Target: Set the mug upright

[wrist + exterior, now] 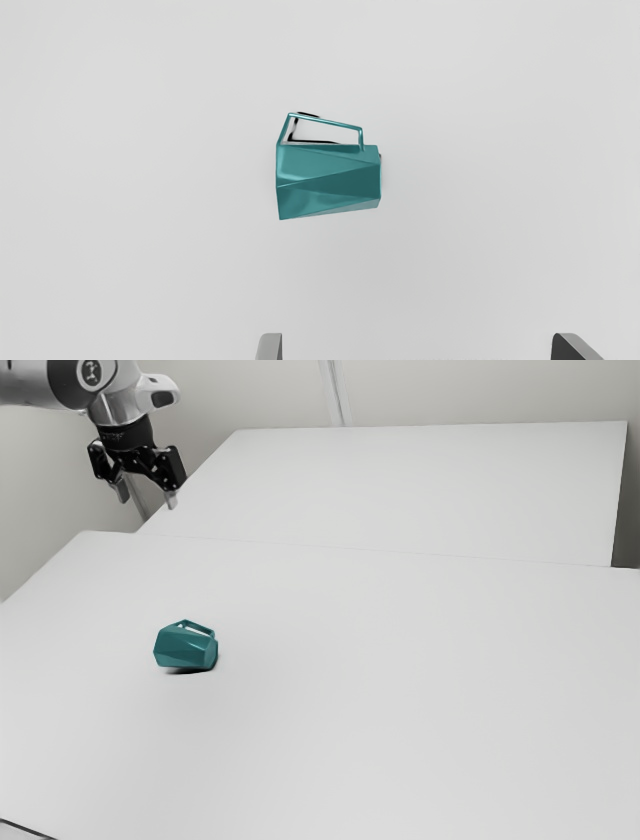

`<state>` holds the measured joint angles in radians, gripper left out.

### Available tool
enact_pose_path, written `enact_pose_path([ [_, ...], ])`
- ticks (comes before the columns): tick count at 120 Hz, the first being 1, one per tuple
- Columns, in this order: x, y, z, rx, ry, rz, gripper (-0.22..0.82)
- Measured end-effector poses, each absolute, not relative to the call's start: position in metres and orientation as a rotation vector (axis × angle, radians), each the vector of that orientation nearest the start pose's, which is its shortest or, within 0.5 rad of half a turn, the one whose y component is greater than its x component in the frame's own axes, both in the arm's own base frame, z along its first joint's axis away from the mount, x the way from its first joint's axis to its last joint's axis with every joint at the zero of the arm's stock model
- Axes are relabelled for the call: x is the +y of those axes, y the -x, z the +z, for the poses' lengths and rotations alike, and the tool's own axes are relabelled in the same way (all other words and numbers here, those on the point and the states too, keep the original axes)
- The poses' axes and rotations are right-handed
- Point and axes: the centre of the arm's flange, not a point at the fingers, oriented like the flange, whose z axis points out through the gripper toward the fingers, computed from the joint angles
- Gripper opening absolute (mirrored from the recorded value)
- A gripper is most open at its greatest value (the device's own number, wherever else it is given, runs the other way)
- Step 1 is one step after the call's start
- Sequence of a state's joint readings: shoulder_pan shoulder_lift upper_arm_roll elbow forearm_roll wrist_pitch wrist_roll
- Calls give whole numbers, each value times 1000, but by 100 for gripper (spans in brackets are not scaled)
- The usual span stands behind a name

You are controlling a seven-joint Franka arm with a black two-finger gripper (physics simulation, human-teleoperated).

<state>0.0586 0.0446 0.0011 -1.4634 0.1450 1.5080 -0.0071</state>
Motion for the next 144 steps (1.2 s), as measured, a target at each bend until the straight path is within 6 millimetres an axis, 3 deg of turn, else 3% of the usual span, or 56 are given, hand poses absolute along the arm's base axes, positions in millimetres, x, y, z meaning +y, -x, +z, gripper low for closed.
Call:
enact_pose_path([
  [25,55,-561,644,-155,3042,-16,59],
  [35,64,-564,626,-204,3106,-10,58],
  [45,91,-565,597,-310,3174,16,58],
  [61,168,-567,560,-556,3244,-12,58],
  [68,192,-566,551,-630,3272,-39,58],
  [76,204,-565,541,-668,3310,-67,58],
  [90,229,-555,507,-763,3396,-76,58],
  [98,251,-543,484,-844,3443,-77,58],
  [110,277,-525,466,-895,3501,-98,58],
  [144,310,-507,401,-822,3678,-26,58],
])
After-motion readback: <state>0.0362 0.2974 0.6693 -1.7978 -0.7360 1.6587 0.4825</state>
